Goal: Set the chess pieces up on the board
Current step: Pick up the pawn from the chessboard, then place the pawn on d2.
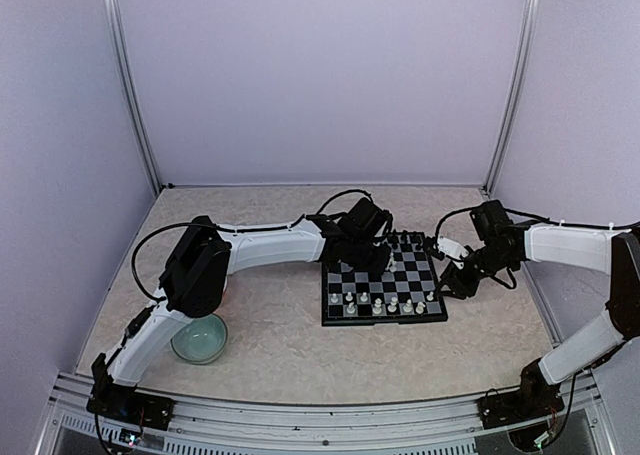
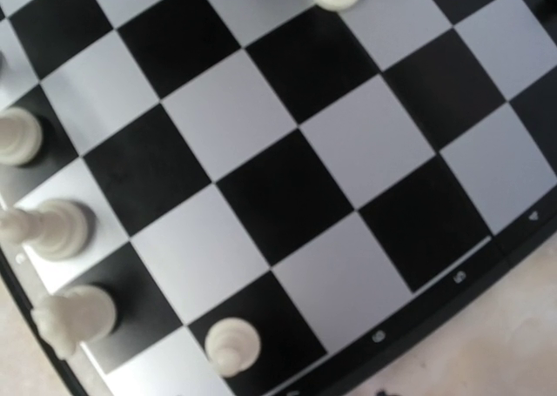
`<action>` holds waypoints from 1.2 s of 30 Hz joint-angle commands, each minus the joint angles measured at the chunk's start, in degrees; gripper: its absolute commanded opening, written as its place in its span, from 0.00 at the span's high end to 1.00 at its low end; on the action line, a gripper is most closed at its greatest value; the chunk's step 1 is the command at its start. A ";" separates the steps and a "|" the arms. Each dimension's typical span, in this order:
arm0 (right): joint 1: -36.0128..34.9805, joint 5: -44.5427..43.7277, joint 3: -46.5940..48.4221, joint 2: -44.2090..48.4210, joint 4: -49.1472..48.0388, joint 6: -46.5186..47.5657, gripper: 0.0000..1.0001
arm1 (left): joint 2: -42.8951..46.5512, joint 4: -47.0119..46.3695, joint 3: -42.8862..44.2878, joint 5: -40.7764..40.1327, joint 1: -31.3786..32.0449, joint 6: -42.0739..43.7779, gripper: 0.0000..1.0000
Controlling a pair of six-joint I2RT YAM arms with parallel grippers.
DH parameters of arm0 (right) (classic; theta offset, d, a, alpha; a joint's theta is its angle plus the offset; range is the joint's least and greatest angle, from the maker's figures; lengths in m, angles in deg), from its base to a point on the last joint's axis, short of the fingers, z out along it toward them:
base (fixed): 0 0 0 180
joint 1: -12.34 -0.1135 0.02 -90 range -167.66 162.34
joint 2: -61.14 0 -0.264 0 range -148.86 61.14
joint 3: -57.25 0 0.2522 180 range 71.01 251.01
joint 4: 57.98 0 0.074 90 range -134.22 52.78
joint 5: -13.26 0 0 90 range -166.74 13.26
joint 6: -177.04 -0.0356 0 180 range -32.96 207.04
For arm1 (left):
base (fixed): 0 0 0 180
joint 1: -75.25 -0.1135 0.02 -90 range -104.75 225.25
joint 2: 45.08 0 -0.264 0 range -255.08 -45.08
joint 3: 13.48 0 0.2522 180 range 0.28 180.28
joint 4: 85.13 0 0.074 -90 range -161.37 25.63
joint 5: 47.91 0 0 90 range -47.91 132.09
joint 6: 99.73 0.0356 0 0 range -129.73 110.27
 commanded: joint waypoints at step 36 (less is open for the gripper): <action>-0.91 -0.41 -0.54 -1.69 1.00 0.23 0.54 | 13.18 3.30 -16.22 -3.36 6.45 0.49 0.92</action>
